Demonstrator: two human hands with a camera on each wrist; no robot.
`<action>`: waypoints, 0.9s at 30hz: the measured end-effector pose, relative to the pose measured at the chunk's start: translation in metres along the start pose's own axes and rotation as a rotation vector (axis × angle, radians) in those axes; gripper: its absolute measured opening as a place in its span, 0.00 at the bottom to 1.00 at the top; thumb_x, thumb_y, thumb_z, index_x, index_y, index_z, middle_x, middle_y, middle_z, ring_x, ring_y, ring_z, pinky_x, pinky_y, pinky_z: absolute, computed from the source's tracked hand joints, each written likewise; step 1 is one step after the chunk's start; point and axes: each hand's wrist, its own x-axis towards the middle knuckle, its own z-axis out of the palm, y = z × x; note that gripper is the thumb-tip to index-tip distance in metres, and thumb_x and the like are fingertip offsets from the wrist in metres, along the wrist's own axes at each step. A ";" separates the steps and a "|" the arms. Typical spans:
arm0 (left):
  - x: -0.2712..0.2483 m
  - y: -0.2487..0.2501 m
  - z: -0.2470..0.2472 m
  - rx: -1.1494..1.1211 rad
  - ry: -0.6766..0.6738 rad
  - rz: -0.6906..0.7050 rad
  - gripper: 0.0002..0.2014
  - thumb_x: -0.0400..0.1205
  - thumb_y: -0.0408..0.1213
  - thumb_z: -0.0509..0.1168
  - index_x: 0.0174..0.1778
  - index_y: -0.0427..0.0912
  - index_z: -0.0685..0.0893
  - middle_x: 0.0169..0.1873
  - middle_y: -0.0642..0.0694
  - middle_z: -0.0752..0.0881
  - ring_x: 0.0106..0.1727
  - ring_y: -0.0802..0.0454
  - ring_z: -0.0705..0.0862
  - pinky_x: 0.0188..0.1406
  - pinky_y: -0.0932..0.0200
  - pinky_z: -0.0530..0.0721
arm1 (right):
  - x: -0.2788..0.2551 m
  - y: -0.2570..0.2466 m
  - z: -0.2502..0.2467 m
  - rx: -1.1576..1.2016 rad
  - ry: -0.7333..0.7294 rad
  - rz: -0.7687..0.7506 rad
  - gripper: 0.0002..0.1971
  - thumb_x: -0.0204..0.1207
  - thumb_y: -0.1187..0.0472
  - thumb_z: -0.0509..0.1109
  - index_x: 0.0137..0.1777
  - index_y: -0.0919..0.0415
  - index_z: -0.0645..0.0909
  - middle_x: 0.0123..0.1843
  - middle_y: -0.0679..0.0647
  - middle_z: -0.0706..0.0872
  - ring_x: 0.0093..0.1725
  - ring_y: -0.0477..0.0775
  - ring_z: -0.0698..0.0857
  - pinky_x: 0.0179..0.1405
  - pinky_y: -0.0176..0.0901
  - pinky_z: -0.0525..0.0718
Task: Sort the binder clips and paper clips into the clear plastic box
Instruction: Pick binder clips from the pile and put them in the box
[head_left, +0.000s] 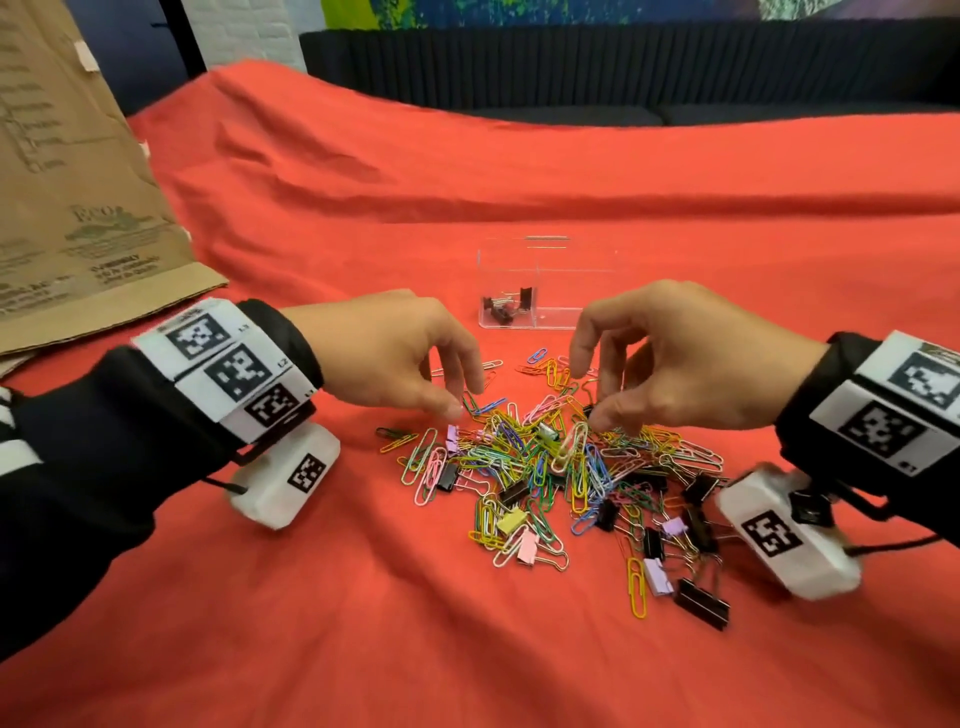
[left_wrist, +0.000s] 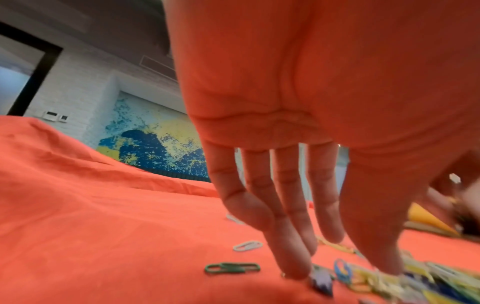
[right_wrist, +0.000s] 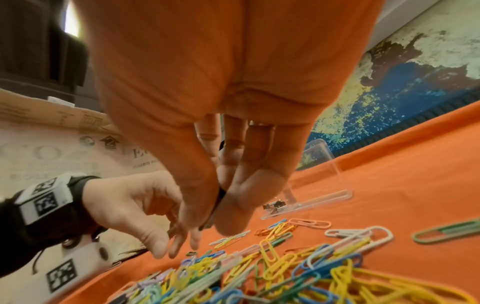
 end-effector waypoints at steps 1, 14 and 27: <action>0.003 0.000 0.003 0.045 -0.020 -0.007 0.13 0.75 0.50 0.77 0.55 0.62 0.88 0.45 0.65 0.90 0.39 0.69 0.87 0.36 0.78 0.75 | 0.001 0.000 0.000 -0.052 0.013 -0.016 0.12 0.65 0.64 0.86 0.41 0.50 0.86 0.30 0.44 0.90 0.27 0.43 0.89 0.31 0.35 0.82; 0.015 -0.006 0.011 0.093 -0.175 -0.004 0.13 0.75 0.35 0.75 0.47 0.59 0.83 0.40 0.62 0.84 0.36 0.66 0.84 0.39 0.67 0.78 | 0.015 -0.002 0.014 -0.119 -0.100 -0.030 0.11 0.76 0.72 0.66 0.48 0.53 0.78 0.40 0.47 0.90 0.34 0.38 0.83 0.38 0.33 0.78; 0.009 -0.006 0.014 0.132 -0.191 -0.009 0.09 0.77 0.38 0.74 0.45 0.55 0.82 0.35 0.58 0.85 0.35 0.67 0.81 0.39 0.64 0.79 | 0.032 -0.018 0.039 -0.509 -0.260 0.026 0.13 0.79 0.47 0.72 0.56 0.53 0.84 0.41 0.47 0.84 0.46 0.55 0.81 0.43 0.40 0.73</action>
